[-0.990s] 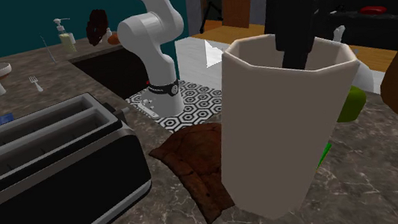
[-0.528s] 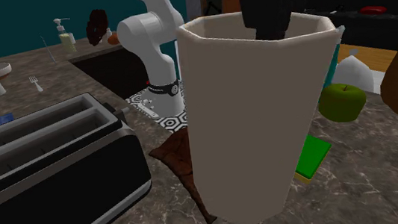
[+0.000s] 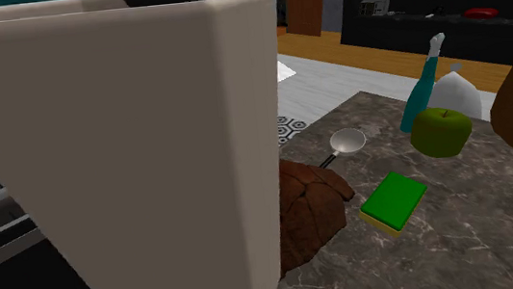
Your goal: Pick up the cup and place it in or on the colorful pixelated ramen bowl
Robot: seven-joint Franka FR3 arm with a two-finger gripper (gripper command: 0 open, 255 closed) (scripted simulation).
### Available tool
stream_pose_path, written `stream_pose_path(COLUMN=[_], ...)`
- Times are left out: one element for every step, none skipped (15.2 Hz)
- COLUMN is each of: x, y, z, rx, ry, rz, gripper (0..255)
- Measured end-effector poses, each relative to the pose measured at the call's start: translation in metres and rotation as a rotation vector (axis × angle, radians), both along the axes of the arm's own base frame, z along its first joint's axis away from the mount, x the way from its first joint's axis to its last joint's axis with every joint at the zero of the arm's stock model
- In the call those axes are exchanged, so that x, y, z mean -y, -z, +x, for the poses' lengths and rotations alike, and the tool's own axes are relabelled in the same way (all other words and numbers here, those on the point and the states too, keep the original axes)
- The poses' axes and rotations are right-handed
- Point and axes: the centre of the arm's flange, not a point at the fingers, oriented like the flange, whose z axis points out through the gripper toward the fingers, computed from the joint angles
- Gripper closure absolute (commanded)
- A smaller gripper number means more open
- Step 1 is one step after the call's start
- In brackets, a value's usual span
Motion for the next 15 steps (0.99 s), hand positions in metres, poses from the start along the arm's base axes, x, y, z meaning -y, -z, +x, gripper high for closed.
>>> stream_pose_path(x=[0.012,0.023,0.034,0.045,0.055,0.068,0.082,0.095,0.099,0.102,0.103,0.104,0.105,0.103,0.104], y=[0.000,-0.003,-0.009,-0.013,-0.016,-0.017,-0.022,-0.023,-0.020,-0.018,-0.014,-0.009,-0.005,0.001,0.006], z=[-0.007,-0.014,-0.017,-0.019,-0.026,-0.034,-0.038,-0.042,-0.045,-0.046,-0.047,-0.047,-0.047,-0.046,-0.046], rx=[0.000,0.000,0.000,0.001,0.000,0.001,0.000,0.001,0.000,0.000,0.000,0.000,0.000,0.000,0.000], ry=[0.000,0.000,0.001,0.000,0.000,0.001,0.001,0.001,0.000,-0.001,-0.001,-0.001,-0.002,-0.002,-0.002], rz=[0.000,0.000,0.000,0.000,0.000,0.000,-0.001,0.000,0.000,0.000,0.000,0.000,0.000,0.000,0.001], gripper=[255,255,255,255,255,255,255,255,255,255,255,255,255,255,255])
